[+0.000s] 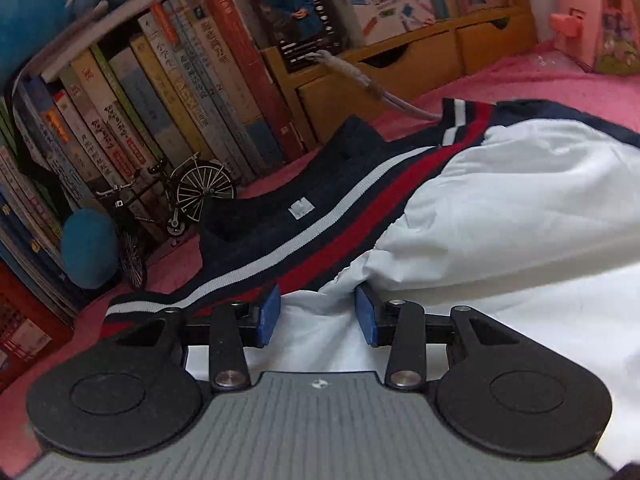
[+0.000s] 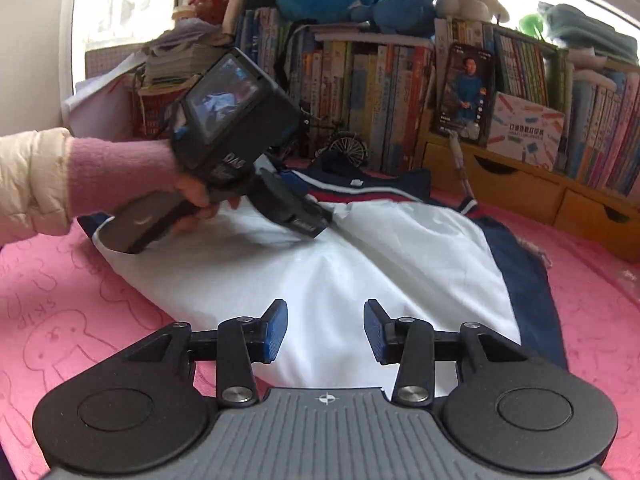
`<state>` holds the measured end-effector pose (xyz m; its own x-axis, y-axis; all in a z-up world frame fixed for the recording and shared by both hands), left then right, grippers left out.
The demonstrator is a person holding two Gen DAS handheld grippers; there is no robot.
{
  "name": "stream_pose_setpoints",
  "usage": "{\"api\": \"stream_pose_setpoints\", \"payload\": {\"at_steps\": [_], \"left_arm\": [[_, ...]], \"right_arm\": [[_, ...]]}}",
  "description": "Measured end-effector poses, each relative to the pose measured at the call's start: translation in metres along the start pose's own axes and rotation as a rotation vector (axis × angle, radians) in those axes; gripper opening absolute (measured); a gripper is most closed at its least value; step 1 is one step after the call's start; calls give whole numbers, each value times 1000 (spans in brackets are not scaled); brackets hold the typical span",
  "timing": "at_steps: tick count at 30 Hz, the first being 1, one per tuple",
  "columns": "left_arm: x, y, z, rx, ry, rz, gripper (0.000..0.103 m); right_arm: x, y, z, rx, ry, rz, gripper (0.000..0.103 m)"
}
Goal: Fold clothes
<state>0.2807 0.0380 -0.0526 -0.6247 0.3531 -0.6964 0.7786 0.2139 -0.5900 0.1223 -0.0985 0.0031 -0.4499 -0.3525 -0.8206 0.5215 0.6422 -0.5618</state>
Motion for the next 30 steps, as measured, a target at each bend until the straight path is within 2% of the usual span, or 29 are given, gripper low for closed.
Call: {"api": "stream_pose_setpoints", "payload": {"at_steps": [2, 5, 8, 11, 15, 18, 20, 22, 24, 27, 28, 29, 30], "left_arm": [[-7, 8, -6, 14, -57, -26, 41], [-8, 9, -8, 14, -79, -38, 42], [-1, 1, -10, 11, -77, -43, 43], [7, -22, -14, 3, -60, -6, 42], [11, -64, -1, 137, -35, 77, 42], [13, -61, 26, 147, 66, 77, 42], [8, -27, 32, 89, 82, 37, 33], [-12, 3, 19, 58, -16, 20, 31], [-32, 26, 2, 51, -150, -24, 22], [-54, 57, -19, -80, -218, -71, 21], [-57, 65, -28, -102, -253, -103, 21], [-59, 68, -37, -102, -301, -124, 21], [-60, 62, -45, -69, -358, -119, 21]], "right_arm": [[1, 7, 0, -39, 98, 13, 43], [-5, 22, -5, -88, 219, 39, 41], [-13, 39, -7, -20, 241, 51, 39], [-9, 57, -5, 37, 262, 10, 39], [3, 66, -5, 65, 275, -21, 38], [4, 65, -9, 98, 243, -13, 38], [3, 64, -10, 114, 228, -4, 38], [3, 62, -10, 122, 226, 12, 38], [5, 61, -11, 122, 230, 24, 38], [5, 60, -11, 121, 234, 26, 38], [5, 60, -11, 120, 235, 26, 38], [5, 60, -11, 118, 237, 28, 38], [5, 60, -11, 116, 240, 29, 38]]}}
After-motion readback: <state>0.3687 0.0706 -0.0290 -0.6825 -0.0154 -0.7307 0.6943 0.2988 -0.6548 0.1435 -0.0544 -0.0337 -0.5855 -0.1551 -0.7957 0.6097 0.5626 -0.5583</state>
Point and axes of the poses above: each gripper's, at about its wrist camera, not at the fingertips, and y roughly the way its jaws point, z to its right, x to its underside, the point moved 7 cm from there along y, roughly the way its jaws point, and after that the axes turned 11 degrees about -x, right-handed, at the moved point
